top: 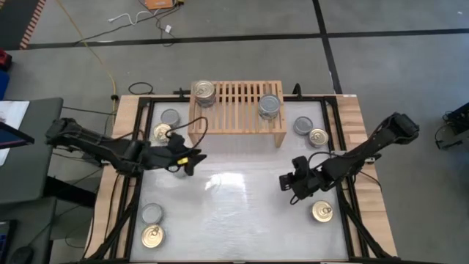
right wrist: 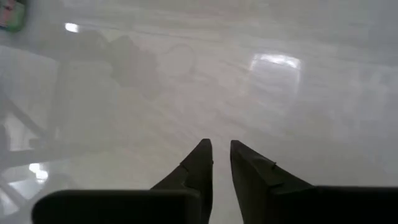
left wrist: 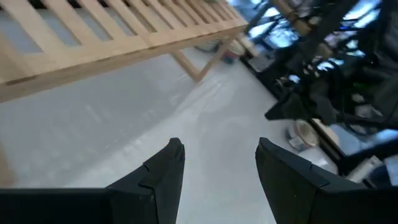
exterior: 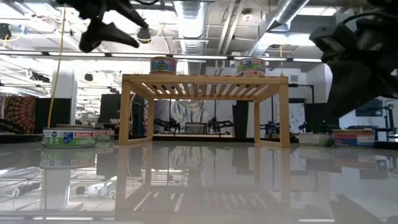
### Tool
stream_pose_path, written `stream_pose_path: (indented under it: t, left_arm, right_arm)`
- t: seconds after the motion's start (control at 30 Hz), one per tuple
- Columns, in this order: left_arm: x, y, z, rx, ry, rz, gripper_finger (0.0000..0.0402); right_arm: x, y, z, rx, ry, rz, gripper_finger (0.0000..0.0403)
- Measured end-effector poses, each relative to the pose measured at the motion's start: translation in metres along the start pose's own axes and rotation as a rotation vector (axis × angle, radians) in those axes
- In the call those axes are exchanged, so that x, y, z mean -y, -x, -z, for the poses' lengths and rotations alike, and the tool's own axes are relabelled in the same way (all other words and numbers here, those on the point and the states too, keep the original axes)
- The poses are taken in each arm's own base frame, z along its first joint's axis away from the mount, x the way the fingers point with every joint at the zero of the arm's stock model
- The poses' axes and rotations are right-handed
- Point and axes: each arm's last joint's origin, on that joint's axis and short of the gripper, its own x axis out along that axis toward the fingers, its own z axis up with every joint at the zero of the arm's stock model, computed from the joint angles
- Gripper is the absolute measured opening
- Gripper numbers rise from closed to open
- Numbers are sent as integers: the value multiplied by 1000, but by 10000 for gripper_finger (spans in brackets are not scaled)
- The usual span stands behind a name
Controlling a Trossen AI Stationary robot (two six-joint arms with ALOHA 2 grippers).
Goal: Stack canned seafood by type on shelf
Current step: Stack the green tuna can on top of the other green tuna can on the shelf
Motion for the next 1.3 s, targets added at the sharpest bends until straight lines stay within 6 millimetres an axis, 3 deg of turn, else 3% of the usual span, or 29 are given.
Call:
stream_pose_path:
  t: [0.2, 0.4, 0.57, 0.7, 0.87, 1.03, 1.3]
  left_arm:
    - [-21, 19, 18, -16, -54, 71, 190]
    - [-42, 37, 24, 1, -108, 139, 190]
    - [-51, 45, 22, 48, -179, 172, 190]
    - [-53, 45, 20, 61, -216, 162, 190]
    - [-55, 43, 19, 69, -229, 141, 190]
    - [-55, 43, 19, 67, -234, 143, 190]
    - [-55, 43, 20, 47, -244, 154, 190]
  right_arm:
    - [-23, 27, -13, 136, 10, -24, 17]
    - [-70, 69, -35, 281, 106, 136, 16]
    - [-104, 85, -50, 404, 232, 341, 14]
    - [-126, 70, -66, 489, 201, 406, 13]
    - [-139, 48, -100, 455, 85, 417, 13]
    - [-142, 41, -133, 311, 61, 373, 13]
    - [-137, 30, -172, 270, 67, 365, 14]
